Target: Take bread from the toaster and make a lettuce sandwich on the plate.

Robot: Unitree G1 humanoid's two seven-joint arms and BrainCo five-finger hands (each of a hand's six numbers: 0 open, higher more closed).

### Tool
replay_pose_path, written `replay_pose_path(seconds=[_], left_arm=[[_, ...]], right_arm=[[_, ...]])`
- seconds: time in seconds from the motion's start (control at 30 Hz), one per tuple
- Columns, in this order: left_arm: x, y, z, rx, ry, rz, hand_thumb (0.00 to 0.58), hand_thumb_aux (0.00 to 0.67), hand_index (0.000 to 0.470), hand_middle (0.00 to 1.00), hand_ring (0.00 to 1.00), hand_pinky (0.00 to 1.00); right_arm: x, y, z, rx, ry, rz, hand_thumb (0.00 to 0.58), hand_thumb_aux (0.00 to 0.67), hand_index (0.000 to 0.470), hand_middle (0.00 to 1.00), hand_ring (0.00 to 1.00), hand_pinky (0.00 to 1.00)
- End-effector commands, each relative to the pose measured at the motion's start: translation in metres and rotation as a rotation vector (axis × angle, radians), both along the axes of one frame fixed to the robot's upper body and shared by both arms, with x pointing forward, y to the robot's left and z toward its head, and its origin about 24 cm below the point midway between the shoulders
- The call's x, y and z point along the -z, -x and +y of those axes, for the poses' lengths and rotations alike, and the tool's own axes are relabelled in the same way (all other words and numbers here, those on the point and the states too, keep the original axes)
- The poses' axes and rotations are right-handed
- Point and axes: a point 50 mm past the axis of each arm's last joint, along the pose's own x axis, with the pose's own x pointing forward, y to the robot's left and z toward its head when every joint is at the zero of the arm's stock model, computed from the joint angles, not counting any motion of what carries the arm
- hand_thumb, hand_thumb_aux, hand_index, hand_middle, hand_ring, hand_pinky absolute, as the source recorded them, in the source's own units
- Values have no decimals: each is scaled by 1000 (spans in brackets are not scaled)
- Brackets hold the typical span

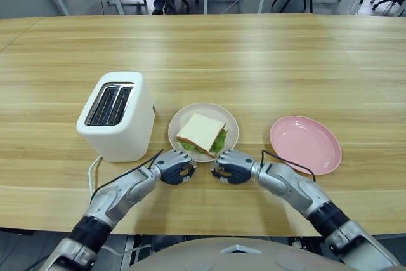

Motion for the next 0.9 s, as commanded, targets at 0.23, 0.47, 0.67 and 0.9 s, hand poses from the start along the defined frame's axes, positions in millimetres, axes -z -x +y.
replay_pose_path(seconds=[0.23, 0.47, 0.67, 0.9], left_arm=[[-3, -63, -8, -78, -34, -76, 580, 670, 460, 1000, 1000, 1000], [-11, -91, -10, -99, -31, -112, 580, 670, 460, 1000, 1000, 1000], [-19, -85, -13, -66, 39, -130, 580, 670, 460, 1000, 1000, 1000], [-54, -26, -9, -59, 455, -126, 487, 402, 276, 341, 341, 341]], right_arm=[[-8, -68, -6, 160, 52, -143, 580, 670, 460, 1000, 1000, 1000], [-16, -81, -4, 162, 48, -175, 580, 670, 460, 1000, 1000, 1000], [-32, -75, -9, 147, -43, -174, 580, 670, 460, 1000, 1000, 1000], [-71, -48, -37, 205, -428, -37, 580, 670, 460, 784, 784, 784]])
